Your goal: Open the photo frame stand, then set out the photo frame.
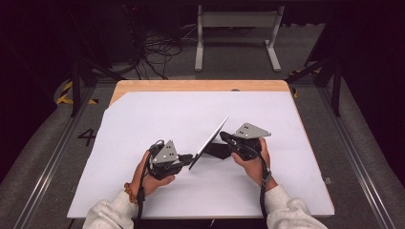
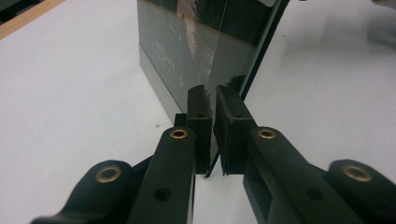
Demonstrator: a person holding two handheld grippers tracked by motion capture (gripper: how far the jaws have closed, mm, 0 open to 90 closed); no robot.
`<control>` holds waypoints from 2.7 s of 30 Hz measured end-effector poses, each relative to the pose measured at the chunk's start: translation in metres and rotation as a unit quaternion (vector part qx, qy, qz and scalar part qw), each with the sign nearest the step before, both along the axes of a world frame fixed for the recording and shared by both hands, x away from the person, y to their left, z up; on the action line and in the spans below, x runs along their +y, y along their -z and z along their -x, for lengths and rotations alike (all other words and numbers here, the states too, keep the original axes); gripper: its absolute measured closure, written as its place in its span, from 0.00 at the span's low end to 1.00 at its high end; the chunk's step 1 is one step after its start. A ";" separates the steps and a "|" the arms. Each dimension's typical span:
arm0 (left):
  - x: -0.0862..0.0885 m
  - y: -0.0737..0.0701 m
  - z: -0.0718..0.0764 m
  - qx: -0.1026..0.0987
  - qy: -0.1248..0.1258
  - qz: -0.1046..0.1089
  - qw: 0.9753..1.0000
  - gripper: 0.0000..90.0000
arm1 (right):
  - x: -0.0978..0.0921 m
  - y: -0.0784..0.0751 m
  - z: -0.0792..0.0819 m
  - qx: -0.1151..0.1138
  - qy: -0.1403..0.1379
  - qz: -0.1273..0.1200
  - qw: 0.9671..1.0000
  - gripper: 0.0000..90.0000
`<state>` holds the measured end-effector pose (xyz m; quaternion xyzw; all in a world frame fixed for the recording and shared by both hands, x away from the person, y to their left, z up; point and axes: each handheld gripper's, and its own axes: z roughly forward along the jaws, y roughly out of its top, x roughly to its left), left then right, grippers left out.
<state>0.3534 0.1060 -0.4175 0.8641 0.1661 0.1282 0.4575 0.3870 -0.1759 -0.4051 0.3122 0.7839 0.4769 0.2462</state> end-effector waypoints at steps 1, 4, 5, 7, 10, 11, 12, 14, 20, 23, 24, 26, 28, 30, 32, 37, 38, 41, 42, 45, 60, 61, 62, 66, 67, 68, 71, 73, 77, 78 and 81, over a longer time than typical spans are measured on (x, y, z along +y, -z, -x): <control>0.000 0.000 0.000 0.002 0.001 0.002 1.000 0.94 | 0.001 0.000 0.000 -0.001 -0.004 0.000 1.000 0.99; 0.000 -0.001 0.001 0.002 0.002 0.004 1.000 0.95 | 0.005 -0.001 -0.001 -0.002 -0.007 0.003 1.000 0.99; -0.001 -0.001 0.001 0.000 0.004 0.004 1.000 0.95 | 0.005 -0.001 -0.002 -0.001 -0.008 0.003 1.000 0.99; -0.003 -0.002 0.003 -0.001 0.006 0.004 1.000 0.96 | 0.005 -0.001 -0.004 0.002 -0.008 0.001 1.000 0.99; -0.006 -0.002 0.004 -0.002 0.011 0.004 1.000 0.96 | 0.005 -0.001 -0.005 0.002 -0.008 0.004 1.000 0.99; -0.007 -0.002 0.005 -0.003 0.013 0.004 1.000 0.96 | 0.006 -0.001 -0.005 0.002 -0.008 0.004 1.000 0.99; -0.009 -0.002 0.006 -0.003 0.014 0.003 1.000 0.96 | 0.006 -0.001 -0.006 0.002 -0.008 0.004 1.000 0.99; -0.010 -0.003 0.007 -0.004 0.017 0.002 1.000 0.96 | 0.007 -0.001 -0.006 0.002 -0.007 0.005 1.000 0.99; -0.017 -0.001 0.008 -0.004 0.024 -0.001 1.000 0.96 | 0.011 -0.003 -0.008 0.000 -0.007 0.015 1.000 0.99; -0.018 0.000 0.007 -0.005 0.026 -0.003 1.000 0.95 | 0.011 -0.003 -0.008 0.000 -0.006 0.016 1.000 0.99; -0.018 0.000 0.007 -0.004 0.026 -0.003 1.000 0.95 | 0.011 -0.003 -0.008 0.001 -0.007 0.014 1.000 0.99; -0.018 0.000 0.008 -0.005 0.027 -0.004 1.000 0.95 | 0.011 -0.002 -0.008 0.002 -0.007 0.013 1.000 0.99; -0.018 -0.001 0.008 -0.005 0.028 -0.007 1.000 0.94 | 0.011 -0.003 -0.007 0.001 -0.007 0.015 1.000 0.99; -0.017 -0.001 0.009 -0.005 0.029 -0.007 1.000 0.94 | 0.011 -0.003 -0.006 -0.001 -0.005 0.017 1.000 0.98; -0.017 0.000 0.010 -0.006 0.030 -0.007 1.000 0.94 | 0.010 -0.003 -0.004 -0.001 -0.007 0.020 1.000 0.98; -0.015 0.001 0.012 -0.001 0.037 -0.010 0.999 0.94 | 0.004 -0.004 0.006 -0.007 -0.008 0.034 0.999 0.98; -0.014 0.001 0.012 0.000 0.039 -0.011 0.999 0.94 | 0.002 -0.005 0.009 -0.007 -0.011 0.035 0.999 0.98; -0.013 0.003 0.012 0.002 0.043 -0.011 0.999 0.94 | -0.005 -0.007 0.020 -0.005 -0.017 0.033 0.999 0.98; -0.013 0.003 0.012 0.003 0.044 -0.013 0.999 0.94 | -0.007 -0.007 0.022 -0.003 -0.020 0.031 0.999 0.97; -0.013 0.005 0.013 0.005 0.045 -0.014 0.999 0.95 | -0.013 -0.005 0.035 0.002 -0.029 0.032 0.999 0.97; -0.027 0.011 0.019 0.009 0.063 -0.026 0.998 0.94 | -0.014 -0.004 0.087 0.011 -0.074 0.029 0.997 0.84; -0.028 0.012 0.018 0.008 0.064 -0.027 0.998 0.94 | -0.013 -0.004 0.088 0.011 -0.076 0.027 0.997 0.84; -0.029 0.013 0.017 0.009 0.065 -0.029 0.997 0.94 | -0.012 -0.004 0.088 0.011 -0.076 0.027 0.997 0.83; -0.033 0.021 0.011 0.021 0.062 -0.034 0.997 0.95 | -0.008 -0.004 0.085 0.011 -0.080 0.021 0.997 0.83; -0.033 0.023 0.008 0.029 0.056 -0.034 0.997 0.96 | -0.007 -0.003 0.081 0.012 -0.076 0.022 0.997 0.84; -0.032 0.025 0.006 0.031 0.052 -0.036 0.997 0.97 | -0.008 -0.003 0.077 0.017 -0.071 0.014 0.997 0.85; -0.029 0.030 0.000 0.043 0.047 -0.037 0.997 0.98 | -0.005 -0.007 0.073 0.007 -0.066 0.021 0.998 0.83; -0.028 0.034 0.000 0.040 0.045 -0.052 0.997 0.98 | -0.002 -0.009 0.074 -0.003 -0.061 0.023 0.998 0.82; -0.023 0.038 -0.002 0.046 0.048 -0.052 0.996 0.94 | 0.000 -0.014 0.067 -0.015 -0.053 0.001 0.998 0.83; -0.024 0.038 -0.002 0.043 0.048 -0.052 0.997 0.94 | 0.001 -0.015 0.064 -0.014 -0.048 -0.003 0.999 0.84; -0.027 0.035 0.002 0.033 0.054 -0.053 0.997 0.92 | 0.004 -0.015 0.056 -0.014 -0.045 -0.002 0.999 0.85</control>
